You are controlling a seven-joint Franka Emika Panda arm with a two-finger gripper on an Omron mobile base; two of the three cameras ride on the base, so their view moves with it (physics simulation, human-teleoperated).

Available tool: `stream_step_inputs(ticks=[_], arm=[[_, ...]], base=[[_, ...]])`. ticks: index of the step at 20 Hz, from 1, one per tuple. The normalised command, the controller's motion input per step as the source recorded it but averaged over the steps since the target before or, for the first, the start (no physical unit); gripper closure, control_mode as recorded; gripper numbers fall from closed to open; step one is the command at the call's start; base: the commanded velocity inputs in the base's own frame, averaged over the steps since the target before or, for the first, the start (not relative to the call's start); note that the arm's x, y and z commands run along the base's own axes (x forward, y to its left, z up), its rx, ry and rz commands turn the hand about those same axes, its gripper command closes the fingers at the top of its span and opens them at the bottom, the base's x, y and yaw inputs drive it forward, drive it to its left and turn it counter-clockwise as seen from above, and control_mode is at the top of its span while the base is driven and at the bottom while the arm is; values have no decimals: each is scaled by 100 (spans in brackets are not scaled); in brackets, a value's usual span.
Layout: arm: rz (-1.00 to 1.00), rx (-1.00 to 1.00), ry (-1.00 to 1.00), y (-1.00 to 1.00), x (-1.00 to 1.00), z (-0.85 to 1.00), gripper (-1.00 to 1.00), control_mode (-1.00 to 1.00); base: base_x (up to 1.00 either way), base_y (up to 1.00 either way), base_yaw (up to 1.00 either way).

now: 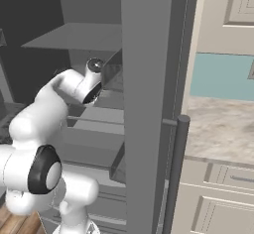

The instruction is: Place two dumplings into each of the tupperware containers and then place the containers in the fridge.

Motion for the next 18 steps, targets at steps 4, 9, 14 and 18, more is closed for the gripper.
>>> stream_step_inputs(ticks=[4, 9, 14, 18], arm=[[0, 0, -14, 0, -100, 8, -100, -100], [0, -6, 6, 0, -100, 46, -100, -100], [2, -18, 30, 0, -98, 58, -100, -100], [13, -20, 25, 0, -100, 33, -100, -100]], base=[[0, 0, 0], [0, 0, 0], [0, 0, 0], [0, 0, 0]])
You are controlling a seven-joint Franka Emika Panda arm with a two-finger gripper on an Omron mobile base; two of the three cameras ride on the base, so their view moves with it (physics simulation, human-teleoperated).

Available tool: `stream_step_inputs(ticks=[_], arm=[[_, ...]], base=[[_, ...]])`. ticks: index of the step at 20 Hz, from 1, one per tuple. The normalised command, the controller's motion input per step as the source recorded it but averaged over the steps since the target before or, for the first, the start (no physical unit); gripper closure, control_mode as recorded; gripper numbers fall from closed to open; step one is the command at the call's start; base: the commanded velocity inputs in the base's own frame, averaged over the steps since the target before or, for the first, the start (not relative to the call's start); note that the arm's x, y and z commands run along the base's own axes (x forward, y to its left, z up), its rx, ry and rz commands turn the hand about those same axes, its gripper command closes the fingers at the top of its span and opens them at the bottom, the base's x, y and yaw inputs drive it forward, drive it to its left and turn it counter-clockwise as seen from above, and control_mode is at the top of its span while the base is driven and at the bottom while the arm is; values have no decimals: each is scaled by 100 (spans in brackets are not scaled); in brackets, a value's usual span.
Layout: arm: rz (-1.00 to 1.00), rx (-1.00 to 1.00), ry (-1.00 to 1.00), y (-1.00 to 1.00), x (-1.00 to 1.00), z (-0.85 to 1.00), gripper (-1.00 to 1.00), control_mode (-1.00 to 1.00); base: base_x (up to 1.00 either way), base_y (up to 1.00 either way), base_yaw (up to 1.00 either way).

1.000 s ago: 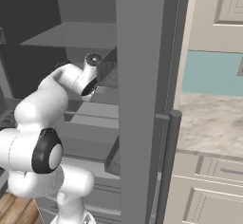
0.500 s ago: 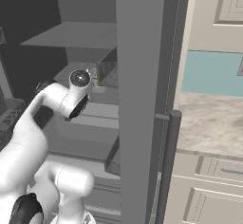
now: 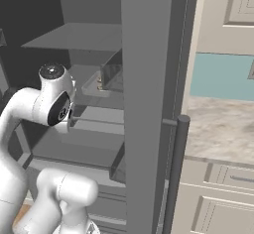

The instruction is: Place two dumplings into each of the tupperware containers and then place the containers in the fridge.

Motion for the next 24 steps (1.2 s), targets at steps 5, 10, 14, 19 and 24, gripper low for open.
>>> stream_step_inputs(ticks=[5, 10, 14, 19, 24], arm=[[20, -18, 24, -3, -100, 32, -100, -100], [25, -9, 10, 0, -100, 49, -100, -100], [22, 0, 0, -1, -88, 58, -100, -100], [5, -6, 1, -8, -81, 35, -100, -100], [5, -9, 4, -24, -42, 5, -100, -100]], base=[[0, 0, 0], [0, 0, 0], [0, 0, 0], [0, 0, 0], [0, 0, 0]])
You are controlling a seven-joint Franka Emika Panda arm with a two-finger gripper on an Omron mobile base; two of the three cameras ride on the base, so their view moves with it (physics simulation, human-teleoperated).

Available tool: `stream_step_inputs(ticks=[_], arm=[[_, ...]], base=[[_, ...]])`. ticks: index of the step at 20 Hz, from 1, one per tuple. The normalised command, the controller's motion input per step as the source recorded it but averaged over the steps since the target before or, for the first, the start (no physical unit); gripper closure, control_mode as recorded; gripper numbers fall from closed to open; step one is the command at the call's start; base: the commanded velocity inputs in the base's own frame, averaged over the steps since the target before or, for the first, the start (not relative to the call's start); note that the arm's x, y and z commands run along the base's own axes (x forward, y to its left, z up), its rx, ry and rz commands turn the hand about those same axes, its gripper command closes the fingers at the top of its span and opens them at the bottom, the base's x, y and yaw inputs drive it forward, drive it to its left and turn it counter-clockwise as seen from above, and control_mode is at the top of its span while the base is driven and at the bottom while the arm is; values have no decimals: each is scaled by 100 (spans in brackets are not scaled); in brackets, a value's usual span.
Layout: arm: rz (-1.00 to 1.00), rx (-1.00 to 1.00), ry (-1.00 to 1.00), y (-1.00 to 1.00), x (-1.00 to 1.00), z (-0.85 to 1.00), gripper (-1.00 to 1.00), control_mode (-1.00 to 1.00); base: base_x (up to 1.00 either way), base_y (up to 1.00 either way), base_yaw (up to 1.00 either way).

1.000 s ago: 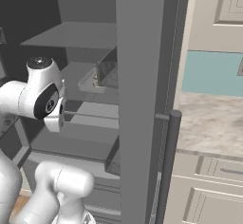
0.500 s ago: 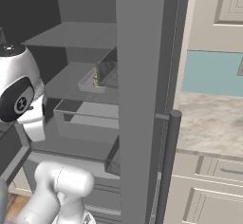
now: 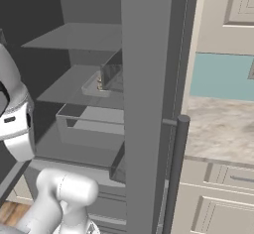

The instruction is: Place two dumplings into each of the tupperware containers and then place the containers in the fridge.

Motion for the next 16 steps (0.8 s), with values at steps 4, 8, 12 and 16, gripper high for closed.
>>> stream_step_inputs(ticks=[4, 8, 12, 16], arm=[[26, 0, 0, -17, 20, -7, -100, -100], [14, 0, -2, 3, 19, 0, -100, -100], [1, -3, -1, 25, 1, 0, -100, -100], [7, -2, 0, 3, 1, -4, -100, -100]], base=[[0, 0, 0], [0, 0, 0], [0, 0, 0], [0, 0, 0]])
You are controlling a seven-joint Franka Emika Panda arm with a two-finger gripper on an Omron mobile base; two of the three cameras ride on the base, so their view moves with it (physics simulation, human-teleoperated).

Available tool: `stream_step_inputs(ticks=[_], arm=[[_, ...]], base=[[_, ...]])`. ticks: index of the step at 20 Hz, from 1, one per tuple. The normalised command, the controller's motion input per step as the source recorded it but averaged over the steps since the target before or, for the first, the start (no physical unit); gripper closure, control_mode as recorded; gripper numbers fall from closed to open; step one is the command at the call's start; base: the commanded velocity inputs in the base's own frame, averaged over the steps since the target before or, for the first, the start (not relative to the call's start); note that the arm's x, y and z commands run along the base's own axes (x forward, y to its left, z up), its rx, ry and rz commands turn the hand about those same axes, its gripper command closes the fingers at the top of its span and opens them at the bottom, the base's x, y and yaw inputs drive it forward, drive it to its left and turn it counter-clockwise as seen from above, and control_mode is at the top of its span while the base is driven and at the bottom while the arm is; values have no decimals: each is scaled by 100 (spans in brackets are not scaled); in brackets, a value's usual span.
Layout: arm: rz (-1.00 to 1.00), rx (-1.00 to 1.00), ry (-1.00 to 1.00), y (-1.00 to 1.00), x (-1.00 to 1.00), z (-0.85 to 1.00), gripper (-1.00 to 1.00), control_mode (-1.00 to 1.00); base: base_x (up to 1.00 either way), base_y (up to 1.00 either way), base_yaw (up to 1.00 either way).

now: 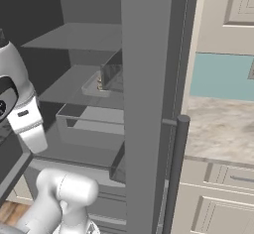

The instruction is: Place two dumplings into each of the tupperware containers and then place the containers in the fridge.

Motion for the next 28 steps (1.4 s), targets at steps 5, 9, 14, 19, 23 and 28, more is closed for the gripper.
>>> stream_step_inputs(ticks=[5, 9, 14, 19, 23, 28], arm=[[3, -2, -1, 2, 0, -2, -100, 100], [0, 0, 0, 0, 0, 0, -100, 100], [0, 0, 0, 0, 0, 0, -100, 100], [0, 0, 0, 0, 0, 0, -100, 100], [0, 0, 0, 0, 0, 0, -100, 100], [0, 0, 0, 0, 0, 0, -100, 100]], base=[[-42, 2, 6], [-100, 0, 7], [-100, -10, -21], [-98, 1, -75], [-73, 4, -93], [-35, 2, -97]])
